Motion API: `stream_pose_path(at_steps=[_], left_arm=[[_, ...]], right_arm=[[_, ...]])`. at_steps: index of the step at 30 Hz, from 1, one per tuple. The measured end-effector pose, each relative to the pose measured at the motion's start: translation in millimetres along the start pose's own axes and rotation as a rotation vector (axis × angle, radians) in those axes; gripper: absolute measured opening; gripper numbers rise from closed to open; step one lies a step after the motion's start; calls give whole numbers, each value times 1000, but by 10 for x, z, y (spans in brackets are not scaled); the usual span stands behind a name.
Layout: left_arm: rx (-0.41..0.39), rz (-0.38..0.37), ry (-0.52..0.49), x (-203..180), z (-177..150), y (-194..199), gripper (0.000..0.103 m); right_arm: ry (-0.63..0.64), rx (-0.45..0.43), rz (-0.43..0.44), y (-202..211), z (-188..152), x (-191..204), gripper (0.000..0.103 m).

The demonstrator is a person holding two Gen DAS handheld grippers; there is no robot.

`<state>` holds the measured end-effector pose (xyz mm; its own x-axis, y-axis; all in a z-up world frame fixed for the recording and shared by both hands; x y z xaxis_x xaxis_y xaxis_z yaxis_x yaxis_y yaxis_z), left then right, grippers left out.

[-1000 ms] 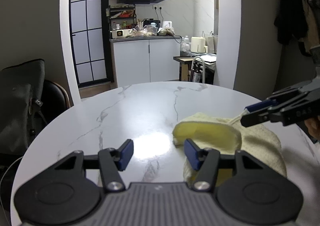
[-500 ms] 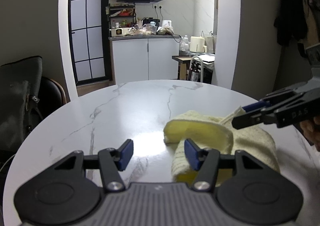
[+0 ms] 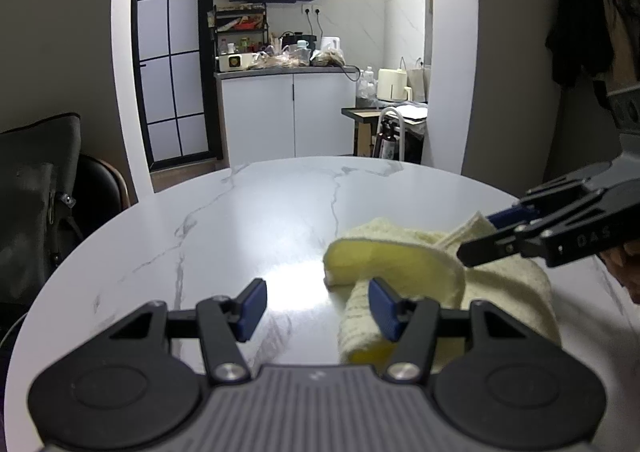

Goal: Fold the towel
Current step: 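Close the left gripper on another towel edge while the right gripper holds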

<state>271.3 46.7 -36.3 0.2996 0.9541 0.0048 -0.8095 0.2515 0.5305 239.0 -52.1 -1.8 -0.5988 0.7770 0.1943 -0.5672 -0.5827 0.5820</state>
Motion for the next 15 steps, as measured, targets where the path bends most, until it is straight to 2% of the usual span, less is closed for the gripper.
stream_pose_path(at_steps=[3, 9, 15], left_arm=[[-1, 0, -3, 10, 31, -38, 60], [4, 5, -19, 34, 93, -177, 60], [30, -2, -48, 19, 95, -330, 60]], right_arm=[[53, -25, -16, 63, 34, 39, 11], [103, -85, -7, 256, 146, 110, 11], [127, -86, -2, 274, 152, 113, 11]])
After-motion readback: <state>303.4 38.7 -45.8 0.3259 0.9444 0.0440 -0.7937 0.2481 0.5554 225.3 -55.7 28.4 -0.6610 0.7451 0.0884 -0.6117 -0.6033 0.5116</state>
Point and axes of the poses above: each gripper's, at about its wrist camera, not at the fingertips, and y roughly against the way its jaws point, x to its left, z to its top, the point moved 10 cm from there along -y, roughly the way its jaws point, and after that the axes turned 2 degrees about -z, right-handed, at the moved point
